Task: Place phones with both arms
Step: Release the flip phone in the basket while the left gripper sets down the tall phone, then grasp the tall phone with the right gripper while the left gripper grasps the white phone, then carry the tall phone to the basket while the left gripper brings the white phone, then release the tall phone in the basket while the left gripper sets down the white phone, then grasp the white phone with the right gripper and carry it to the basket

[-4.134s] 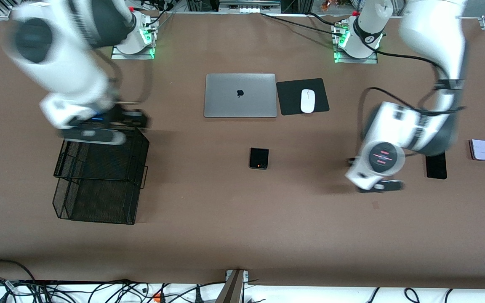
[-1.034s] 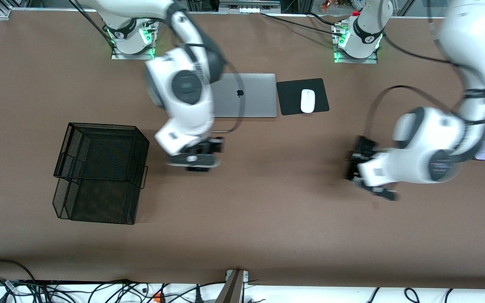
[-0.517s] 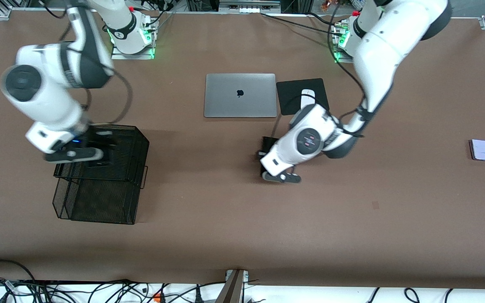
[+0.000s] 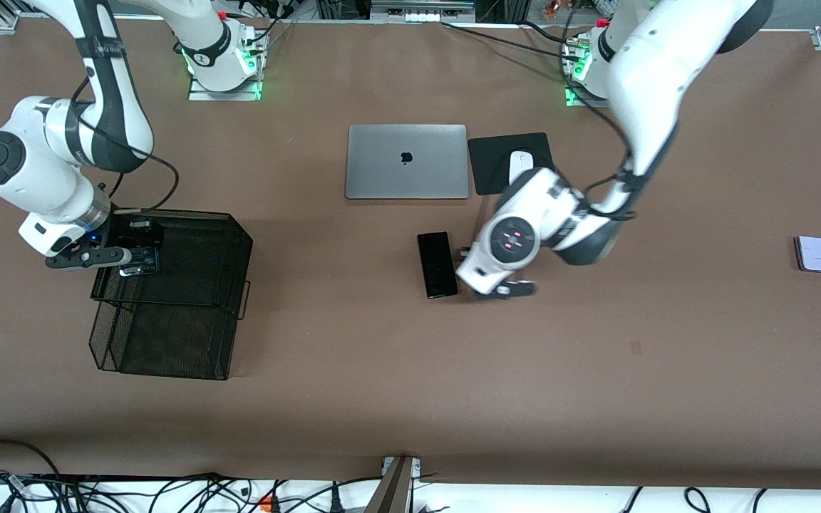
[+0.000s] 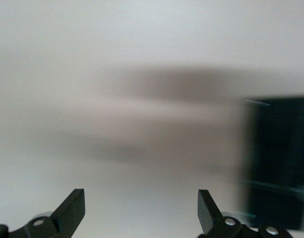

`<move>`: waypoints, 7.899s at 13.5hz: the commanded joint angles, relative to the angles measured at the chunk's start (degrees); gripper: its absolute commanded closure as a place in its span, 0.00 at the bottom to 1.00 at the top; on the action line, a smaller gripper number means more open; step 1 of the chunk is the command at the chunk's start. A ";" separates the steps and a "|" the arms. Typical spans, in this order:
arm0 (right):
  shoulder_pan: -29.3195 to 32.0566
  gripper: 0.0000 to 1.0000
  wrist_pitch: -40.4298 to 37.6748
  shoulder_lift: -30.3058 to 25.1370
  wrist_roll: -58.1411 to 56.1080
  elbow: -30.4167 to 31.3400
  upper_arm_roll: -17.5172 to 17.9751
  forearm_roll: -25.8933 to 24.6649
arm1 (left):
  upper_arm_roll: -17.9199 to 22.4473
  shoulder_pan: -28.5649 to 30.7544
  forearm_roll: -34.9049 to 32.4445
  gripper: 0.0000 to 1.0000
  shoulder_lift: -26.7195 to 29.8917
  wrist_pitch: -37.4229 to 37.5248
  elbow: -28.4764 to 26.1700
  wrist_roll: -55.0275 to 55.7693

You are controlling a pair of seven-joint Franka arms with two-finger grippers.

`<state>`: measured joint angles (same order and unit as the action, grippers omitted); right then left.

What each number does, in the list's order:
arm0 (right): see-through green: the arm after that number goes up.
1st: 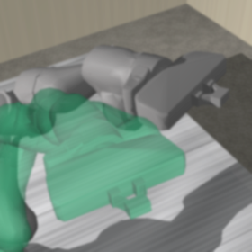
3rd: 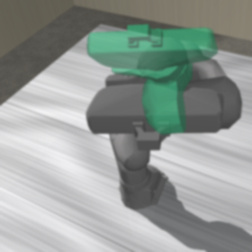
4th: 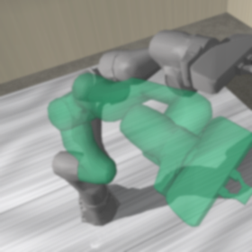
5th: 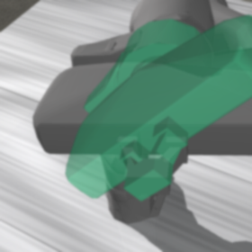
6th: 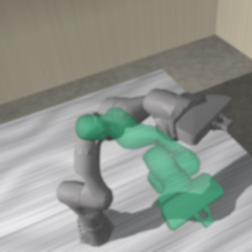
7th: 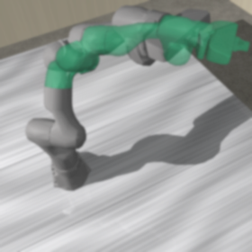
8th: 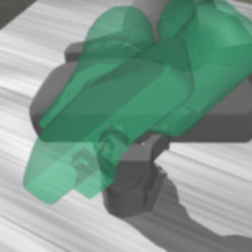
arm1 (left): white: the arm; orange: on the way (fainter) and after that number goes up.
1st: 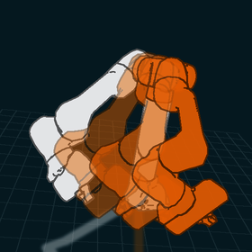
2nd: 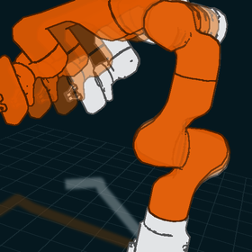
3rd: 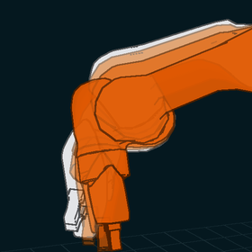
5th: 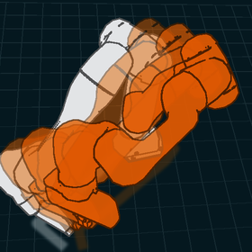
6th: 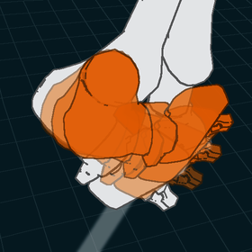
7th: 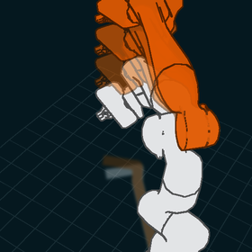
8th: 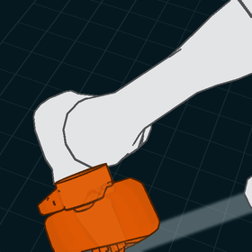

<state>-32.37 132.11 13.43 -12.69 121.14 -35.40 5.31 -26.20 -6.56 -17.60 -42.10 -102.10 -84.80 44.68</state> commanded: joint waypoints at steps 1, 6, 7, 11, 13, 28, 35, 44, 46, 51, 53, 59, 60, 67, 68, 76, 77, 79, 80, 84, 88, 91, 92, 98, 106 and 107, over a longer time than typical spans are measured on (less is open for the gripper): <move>1.34 0.98 0.43 2.03 -1.37 -1.17 0.15 2.59 | 0.01 9.24 -7.42 0.00 2.73 10.31 -1.24 -0.20; 0.82 0.00 -4.73 2.04 0.03 -8.09 0.50 3.74 | 0.01 33.31 -11.49 0.00 2.55 12.37 -1.42 -34.15; 0.38 0.00 -9.89 2.04 1.69 -12.03 0.94 3.74 | 0.01 37.80 -12.02 0.00 2.55 12.19 -1.42 -39.61; -7.86 0.00 -20.13 4.67 18.53 -25.76 4.80 3.65 | -0.17 50.81 -16.94 0.00 2.46 4.68 -1.68 -53.06; -12.96 0.00 -19.53 8.17 26.98 -28.75 7.00 3.74 | -0.17 57.41 -16.25 0.00 1.50 -6.12 -2.64 -64.40; -25.72 0.00 1.03 43.52 39.15 -52.41 21.51 2.68 | -1.05 70.54 -4.28 0.79 -4.13 -29.73 -9.41 -85.81; -25.73 0.01 6.40 45.98 39.85 -52.06 21.69 3.30 | -1.05 59.67 -4.99 0.93 1.49 -8.26 -1.62 -82.58; -24.06 1.00 -7.10 36.35 40.91 -52.41 19.67 3.47 | -2.63 36.11 -7.90 0.91 2.20 20.01 9.66 -52.27; -21.52 1.00 -14.91 30.98 39.77 -51.63 19.23 3.13 | -2.63 32.24 -1.42 0.90 1.50 19.58 9.31 -48.12; -20.72 1.00 -21.46 15.70 33.64 -34.27 8.27 3.39 | -2.46 15.48 9.25 0.89 -3.94 6.00 7.20 -30.41; -20.72 1.00 -19.80 9.89 28.11 -25.99 2.47 3.30 | -2.45 7.47 9.42 0.89 -7.54 -5.06 6.49 -19.25; -20.80 1.00 -12.85 1.69 10.16 -9.27 -10.12 3.47 | -2.28 -5.66 10.83 0.00 -8.45 -20.79 6.32 13.57; -20.72 1.00 -12.23 1.69 8.75 -8.04 -10.30 3.47 | -1.76 -5.05 10.13 0.00 -7.57 -14.68 6.32 13.07; -20.45 0.40 -5.11 4.32 6.80 -4.07 -10.22 5.22 | -1.57 10.13 -7.63 0.00 4.64 10.87 6.67 -20.87; -20.28 0.00 -5.37 4.33 6.80 -4.85 -10.22 5.41 | -1.75 12.77 -7.28 0.00 7.18 11.39 6.76 -29.13; -20.71 0.00 -22.05 4.41 10.12 -23.20 -9.43 5.23 | 5.59 21.43 11.44 0.00 27.92 15.70 5.98 -50.13; -21.50 0.00 -23.12 5.28 13.97 -25.67 -8.47 5.32 | 8.76 19.76 12.14 0.00 29.78 15.62 5.18 -49.78; -23.08 0.00 -23.13 7.83 23.54 -29.10 -4.53 5.58 | 12.64 16.51 12.41 0.00 31.64 15.10 3.86 -49.43; -23.35 0.00 -23.13 9.67 28.55 -31.03 -1.98 5.58 | 18.58 10.49 12.15 0.00 33.29 13.96 2.64 -47.86; -23.35 0.00 -20.33 19.67 47.11 -41.30 9.80 5.50 | 27.43 4.71 13.20 0.00 43.48 10.00 -10.44 -46.70; -25.36 0.00 -13.40 29.62 52.34 -48.63 16.58 5.06 | 27.25 4.80 13.55 0.00 43.25 11.82 -8.28 -46.70; -29.06 0.00 -2.85 35.51 48.83 -48.63 16.59 4.79 | 27.34 4.54 15.93 0.00 43.51 13.25 -8.19 -46.79; -29.24 0.00 -0.13 37.01 47.69 -48.63 16.59 4.79 | 27.43 4.54 15.93 0.00 43.68 13.07 -8.45 -46.79; -28.80 0.00 8.51 42.29 44.77 -48.46 16.59 4.62 | 27.69 3.83 14.96 0.00 48.60 11.41 -12.66 -46.00; -29.33 0.00 12.03 45.63 45.30 -48.54 16.50 4.71 | 27.17 3.66 14.96 0.00 46.58 11.93 -10.03 -44.59; -29.33 0.20 11.94 45.55 45.21 -48.54 16.50 4.71 | 27.16 3.66 14.96 0.00 46.67 12.01 -10.03 -44.50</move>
<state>-61.70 144.10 58.31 32.88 74.31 -18.79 10.06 0.66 -2.29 -3.04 5.04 -90.12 -96.05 -0.45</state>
